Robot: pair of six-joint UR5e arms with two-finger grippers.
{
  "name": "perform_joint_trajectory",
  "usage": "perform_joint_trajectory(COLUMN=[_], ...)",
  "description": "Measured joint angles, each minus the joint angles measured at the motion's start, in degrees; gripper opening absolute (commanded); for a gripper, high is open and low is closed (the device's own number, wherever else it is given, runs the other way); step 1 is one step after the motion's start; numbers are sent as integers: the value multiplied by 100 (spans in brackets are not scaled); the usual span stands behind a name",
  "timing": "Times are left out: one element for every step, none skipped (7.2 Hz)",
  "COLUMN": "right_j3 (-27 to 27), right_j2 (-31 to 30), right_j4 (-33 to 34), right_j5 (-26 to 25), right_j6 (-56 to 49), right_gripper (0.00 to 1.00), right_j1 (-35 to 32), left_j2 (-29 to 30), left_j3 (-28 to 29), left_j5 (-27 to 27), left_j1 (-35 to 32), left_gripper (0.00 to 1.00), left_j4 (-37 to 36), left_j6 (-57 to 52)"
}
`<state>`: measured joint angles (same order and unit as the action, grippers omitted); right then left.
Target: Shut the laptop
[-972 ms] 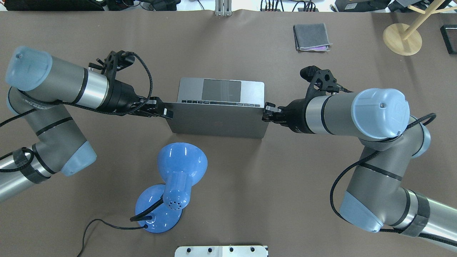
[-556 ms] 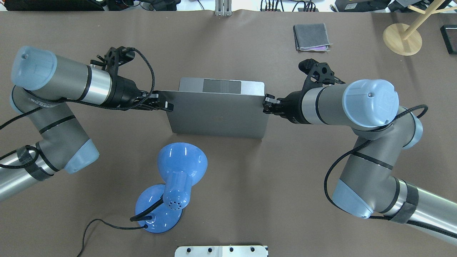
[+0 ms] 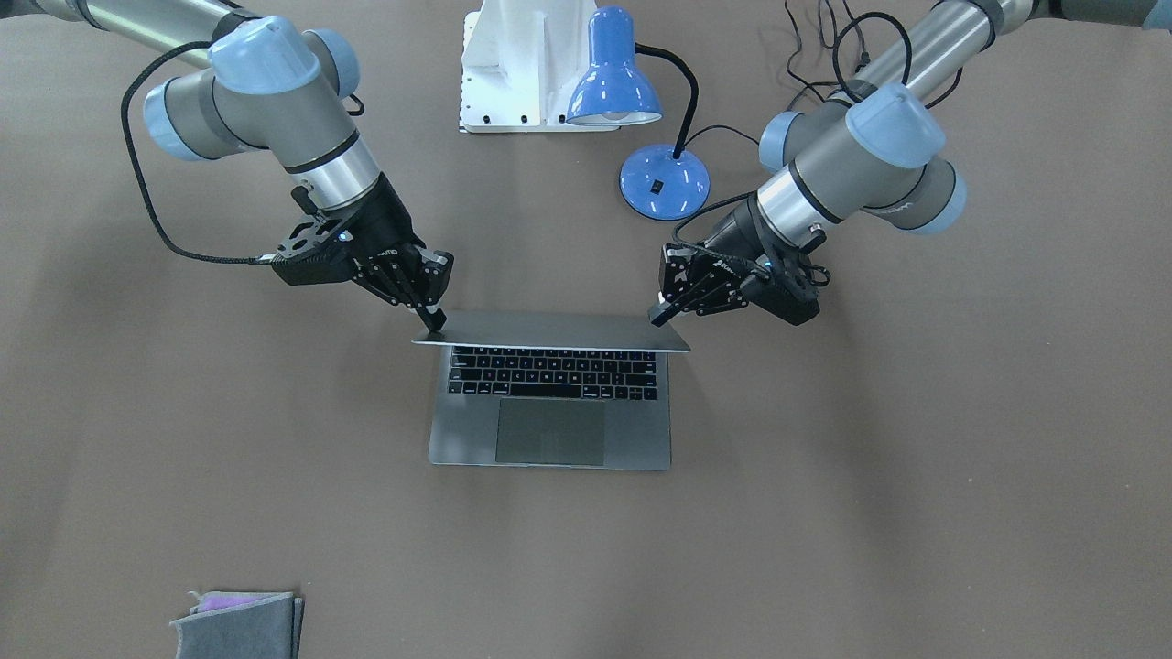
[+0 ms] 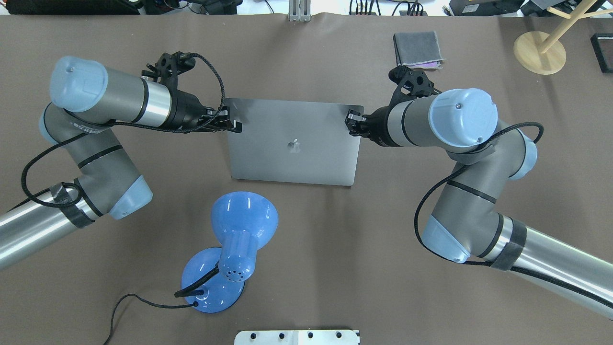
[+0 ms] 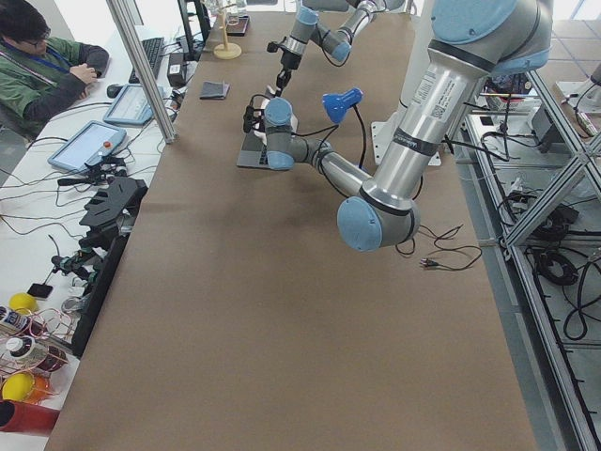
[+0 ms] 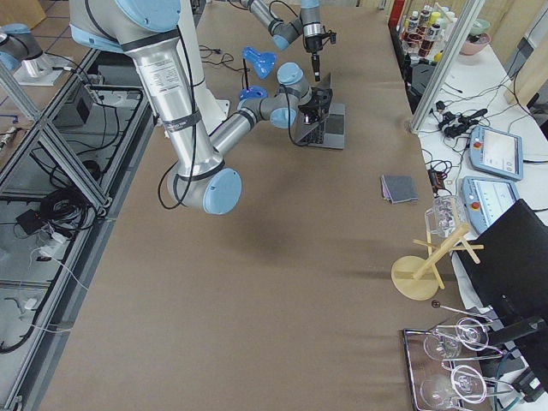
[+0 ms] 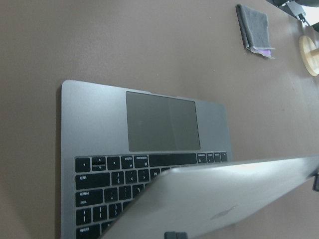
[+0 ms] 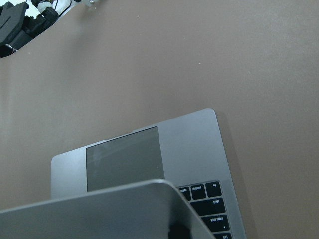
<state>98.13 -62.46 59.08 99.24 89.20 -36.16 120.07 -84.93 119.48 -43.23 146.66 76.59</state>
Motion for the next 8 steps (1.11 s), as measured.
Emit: perform_joint_trajectory(right_j3=[-244, -514, -800, -1009, -1076, -1046, -933, -768], right_j2=[112, 212, 321, 417, 458, 473, 464, 415], right_j4=[-7, -10, -10, -11, -13, -17, 1, 41], right_j5=[-72, -145, -242, -325, -356, -353, -309, -106], right_j6=[-5, -7, -8, -8, -8, -8, -8, -8], right_gripper=[0, 0, 0, 0, 0, 0, 0, 0], right_j1=[-2, -3, 5, 20, 31, 27, -11, -145], left_j2=[165, 340, 497, 597, 630, 635, 621, 564], left_j3=[321, 703, 1065, 1323, 1411, 1351, 1163, 832], left_j5=[-204, -454, -675, -827, -879, -847, -651, -247], left_j1=[7, 15, 26, 39, 42, 33, 1, -106], left_gripper=[0, 0, 0, 0, 0, 0, 0, 0], left_j4=[2, -15, -81, -171, -221, -246, -319, -583], left_j6=[-57, -157, -279, -422, -510, -551, -557, -556])
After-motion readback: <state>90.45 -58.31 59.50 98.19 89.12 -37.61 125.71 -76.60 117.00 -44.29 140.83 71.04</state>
